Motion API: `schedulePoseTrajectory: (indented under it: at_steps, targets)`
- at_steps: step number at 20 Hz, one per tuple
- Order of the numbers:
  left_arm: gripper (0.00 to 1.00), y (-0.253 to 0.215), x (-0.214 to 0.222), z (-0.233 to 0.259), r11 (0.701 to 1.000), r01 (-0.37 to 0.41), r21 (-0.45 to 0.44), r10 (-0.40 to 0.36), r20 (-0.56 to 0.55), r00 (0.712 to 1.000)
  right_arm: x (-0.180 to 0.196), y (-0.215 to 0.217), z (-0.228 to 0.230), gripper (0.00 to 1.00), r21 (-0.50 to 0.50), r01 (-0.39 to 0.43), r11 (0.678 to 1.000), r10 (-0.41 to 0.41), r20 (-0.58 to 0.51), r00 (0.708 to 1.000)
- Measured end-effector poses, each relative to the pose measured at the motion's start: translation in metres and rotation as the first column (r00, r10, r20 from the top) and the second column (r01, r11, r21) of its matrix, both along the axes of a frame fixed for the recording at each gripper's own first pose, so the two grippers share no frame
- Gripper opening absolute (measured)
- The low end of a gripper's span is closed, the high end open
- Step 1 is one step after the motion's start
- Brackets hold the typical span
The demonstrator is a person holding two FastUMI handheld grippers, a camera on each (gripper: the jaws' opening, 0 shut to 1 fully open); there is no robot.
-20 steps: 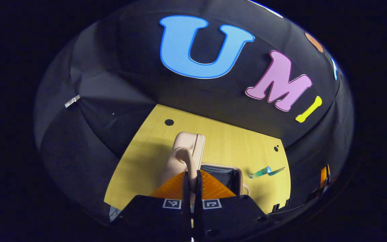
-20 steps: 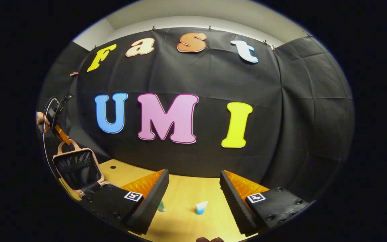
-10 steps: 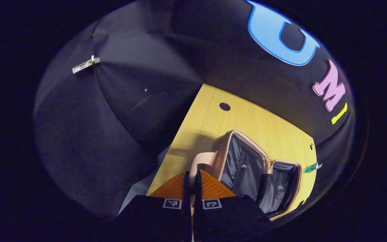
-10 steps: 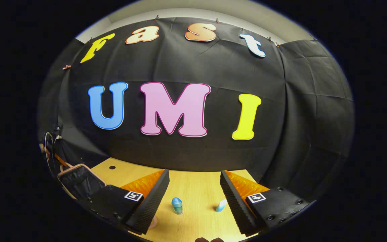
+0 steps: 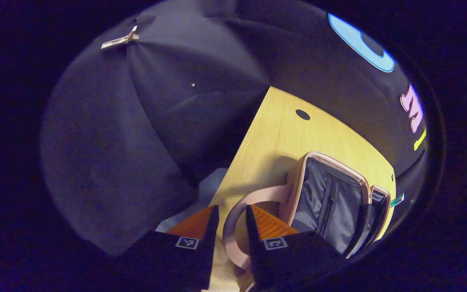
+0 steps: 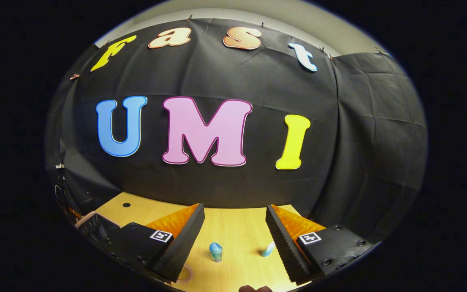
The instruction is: First open the suitcase, pack the skin care products into it, and then close the suitcase.
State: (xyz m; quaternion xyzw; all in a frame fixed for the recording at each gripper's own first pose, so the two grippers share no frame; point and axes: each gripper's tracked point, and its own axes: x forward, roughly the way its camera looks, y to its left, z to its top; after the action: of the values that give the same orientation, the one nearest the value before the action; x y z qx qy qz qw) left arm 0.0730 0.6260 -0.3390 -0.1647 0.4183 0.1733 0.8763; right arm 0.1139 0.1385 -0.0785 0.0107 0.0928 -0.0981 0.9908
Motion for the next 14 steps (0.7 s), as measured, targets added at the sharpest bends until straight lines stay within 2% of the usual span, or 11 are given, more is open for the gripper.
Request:
schedulePoseTrajectory:
  at_steps: [1,2,4,5,6,10,12,14]
  targets:
    - [0.55,0.003,0.000,0.006,0.999,-0.007,0.033,0.007,0.018,1.000,0.000,-0.001,-0.002,0.96,-0.013,0.002,1.000,-0.002,0.002,1.000]
    - [0.79,0.006,0.001,0.014,0.996,-0.012,0.083,0.008,0.048,0.999,0.001,-0.002,-0.003,0.96,-0.035,0.002,0.999,-0.002,0.002,1.000]
    - [0.88,0.007,0.007,0.049,0.980,-0.046,0.196,0.011,0.177,0.984,0.000,-0.007,-0.010,0.96,-0.068,0.003,0.998,-0.004,-0.011,1.000]
    - [0.89,-0.012,0.013,0.101,0.959,-0.080,0.270,-0.011,0.323,0.946,-0.004,-0.017,-0.014,0.96,-0.077,0.008,0.997,-0.009,-0.013,1.000]
    - [0.92,-0.047,0.010,0.150,0.942,-0.084,0.325,-0.065,0.422,0.904,-0.006,-0.019,-0.017,0.96,-0.078,0.002,0.997,-0.003,-0.016,1.000]
    - [0.95,-0.129,0.003,0.218,0.877,-0.088,0.473,-0.190,0.509,0.839,-0.008,-0.025,-0.025,0.96,-0.077,-0.049,0.996,0.048,-0.018,0.999]
    - [0.94,-0.182,0.004,0.236,0.867,-0.069,0.493,-0.239,0.533,0.812,-0.009,-0.028,-0.029,0.96,-0.090,-0.100,0.991,0.099,-0.009,0.995]
    - [0.94,-0.256,0.005,0.250,0.878,-0.019,0.479,-0.289,0.561,0.776,-0.012,-0.037,-0.037,0.96,-0.091,-0.124,0.988,0.124,-0.009,0.992]
